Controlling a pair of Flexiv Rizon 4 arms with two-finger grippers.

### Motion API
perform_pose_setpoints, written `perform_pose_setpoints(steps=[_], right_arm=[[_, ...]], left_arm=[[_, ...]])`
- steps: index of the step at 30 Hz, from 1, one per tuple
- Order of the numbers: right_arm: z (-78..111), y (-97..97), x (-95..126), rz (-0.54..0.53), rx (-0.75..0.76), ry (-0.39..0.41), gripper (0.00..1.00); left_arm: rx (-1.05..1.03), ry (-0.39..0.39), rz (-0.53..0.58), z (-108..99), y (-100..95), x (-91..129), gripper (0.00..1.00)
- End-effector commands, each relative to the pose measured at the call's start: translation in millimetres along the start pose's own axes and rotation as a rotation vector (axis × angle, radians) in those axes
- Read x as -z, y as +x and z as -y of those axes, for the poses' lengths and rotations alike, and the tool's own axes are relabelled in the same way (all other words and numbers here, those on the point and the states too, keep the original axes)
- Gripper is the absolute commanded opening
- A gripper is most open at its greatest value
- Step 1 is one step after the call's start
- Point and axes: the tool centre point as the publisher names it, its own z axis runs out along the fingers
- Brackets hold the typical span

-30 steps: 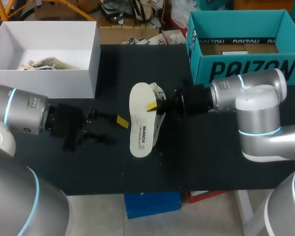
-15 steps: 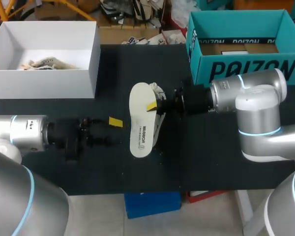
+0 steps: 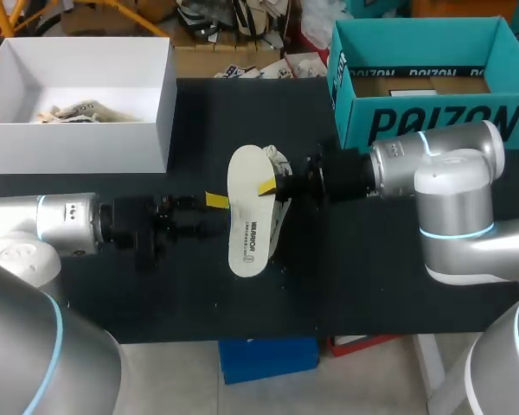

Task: Take the shoe out of the shoebox, open the shoe tongue, remove and reinsert the insole, then place the shoe into the shoebox

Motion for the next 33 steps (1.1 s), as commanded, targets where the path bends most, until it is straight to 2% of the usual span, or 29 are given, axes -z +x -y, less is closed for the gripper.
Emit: perform_pose_setpoints(steps=[1, 2, 3, 19, 22, 25, 28, 29, 31, 33], right_arm=[[0.2, -0.1, -1, 0.002, 0.0, 0.0, 0.0], [0.2, -0.1, -1, 0.002, 0.0, 0.0, 0.0], [0.2, -0.1, -1, 0.002, 0.0, 0.0, 0.0], [0.2, -0.1, -1, 0.002, 0.0, 0.0, 0.0], [0.2, -0.1, -1, 0.002, 0.0, 0.0, 0.0], [0.2, -0.1, -1, 0.002, 0.0, 0.0, 0.0], [0.2, -0.1, -1, 0.002, 0.0, 0.0, 0.0], [0.2, -0.1, -1, 0.002, 0.0, 0.0, 0.0], [0.2, -0.1, -1, 0.002, 0.0, 0.0, 0.0], [0.2, -0.1, -1, 0.002, 0.0, 0.0, 0.0]], left_arm=[[-0.008, 0.019, 0.002, -8, 5.1, -13, 0.89], [-0.01, 0.022, -0.001, -9, 5.7, -16, 0.58], [-0.012, 0.023, -0.001, -10, 6.0, -17, 0.46], [-0.017, 0.063, -0.006, -19, 12.5, -45, 0.4], [-0.017, 0.067, -0.005, -19, 13.6, -47, 0.34], [-0.014, 0.071, -0.005, -19, 15.2, -49, 0.15], [-0.012, 0.076, -0.008, -20, 17.6, -50, 0.13], [-0.01, 0.076, -0.009, -20, 18.4, -50, 0.06], [-0.006, 0.076, -0.011, -20, 19.7, -50, 0.0], [-0.005, 0.077, -0.013, -20, 20.6, -50, 0.0]])
